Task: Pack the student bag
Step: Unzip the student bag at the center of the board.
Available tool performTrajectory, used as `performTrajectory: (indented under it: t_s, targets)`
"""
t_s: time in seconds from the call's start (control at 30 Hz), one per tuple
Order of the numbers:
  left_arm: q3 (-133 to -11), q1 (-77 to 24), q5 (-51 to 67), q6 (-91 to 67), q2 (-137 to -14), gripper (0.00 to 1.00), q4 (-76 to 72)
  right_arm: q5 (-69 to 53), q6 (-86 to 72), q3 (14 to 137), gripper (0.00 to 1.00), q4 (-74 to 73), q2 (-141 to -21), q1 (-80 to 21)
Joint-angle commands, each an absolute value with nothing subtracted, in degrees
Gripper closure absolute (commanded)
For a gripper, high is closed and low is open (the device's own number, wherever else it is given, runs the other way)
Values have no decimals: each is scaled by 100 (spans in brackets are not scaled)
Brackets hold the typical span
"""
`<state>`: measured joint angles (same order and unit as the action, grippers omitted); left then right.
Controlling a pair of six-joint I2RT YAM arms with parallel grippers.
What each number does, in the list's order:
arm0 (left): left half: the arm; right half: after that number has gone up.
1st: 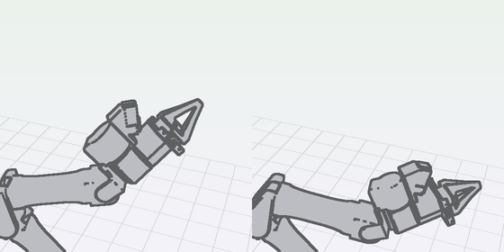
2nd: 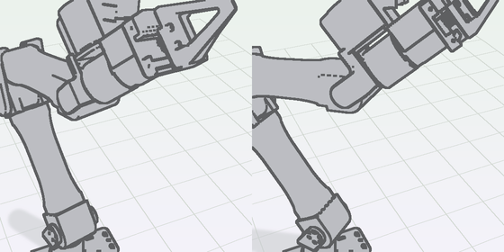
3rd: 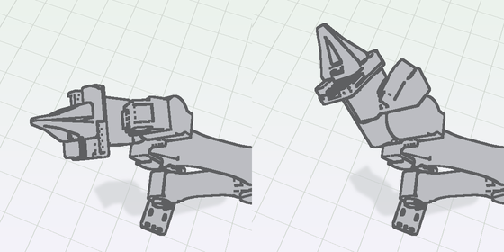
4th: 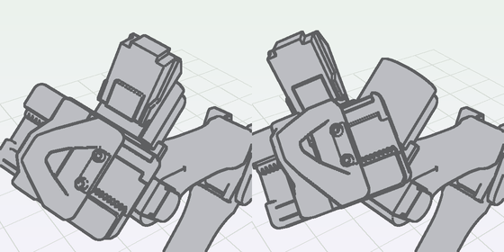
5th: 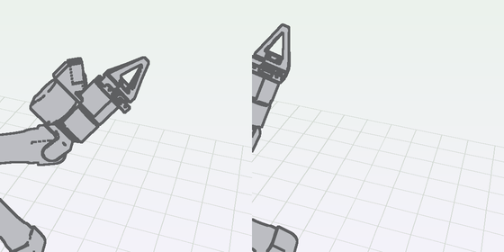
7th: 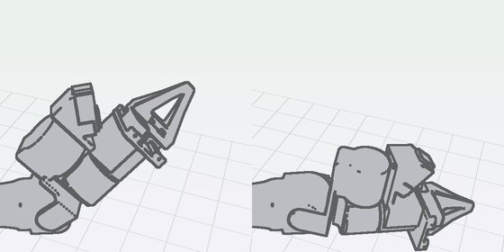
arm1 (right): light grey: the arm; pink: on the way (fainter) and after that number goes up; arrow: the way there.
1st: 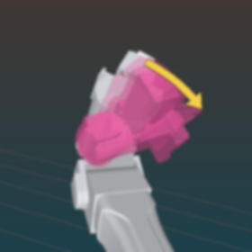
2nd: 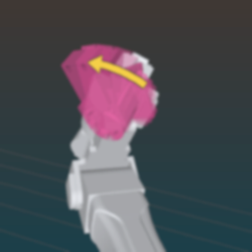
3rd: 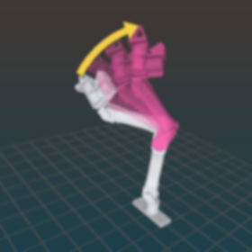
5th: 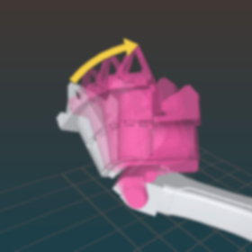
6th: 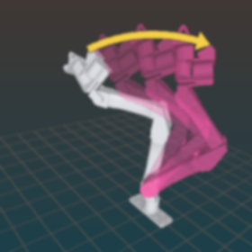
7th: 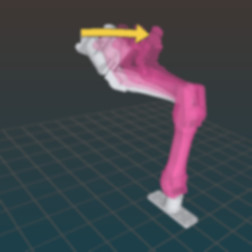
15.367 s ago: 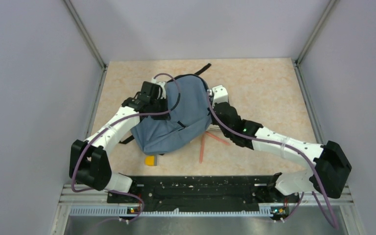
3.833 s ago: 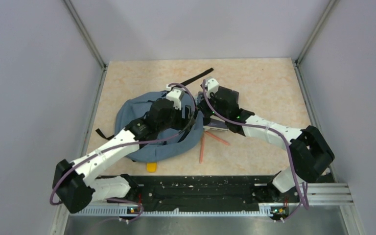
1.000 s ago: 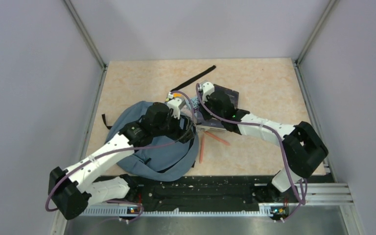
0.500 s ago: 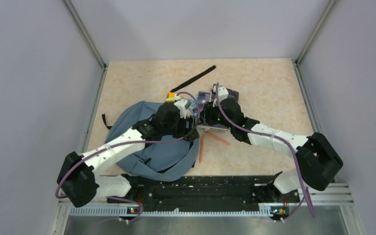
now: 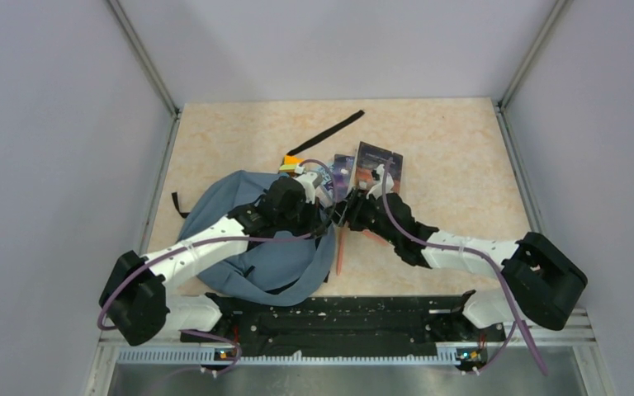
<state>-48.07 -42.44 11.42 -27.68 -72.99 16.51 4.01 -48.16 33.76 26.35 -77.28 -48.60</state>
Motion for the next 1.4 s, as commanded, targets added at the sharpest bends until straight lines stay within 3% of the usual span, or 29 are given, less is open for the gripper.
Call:
performTrajectory:
  t_s: [0.0,0.8,1.37]
  targets:
    - [-4642,-4263,1209,-2869,-7099,100,1390,672,-5232,3265,43,3431,-7623,-4905]
    - [-4724,-4263,1127,-2858,-6896,100,1584,481,-6040,2961,45,5094,-8520,-4931]
    - [-4803,-4263,1001,-2813,-6854,100,1659,852,-6869,2060,44,5690,-8039,-5102]
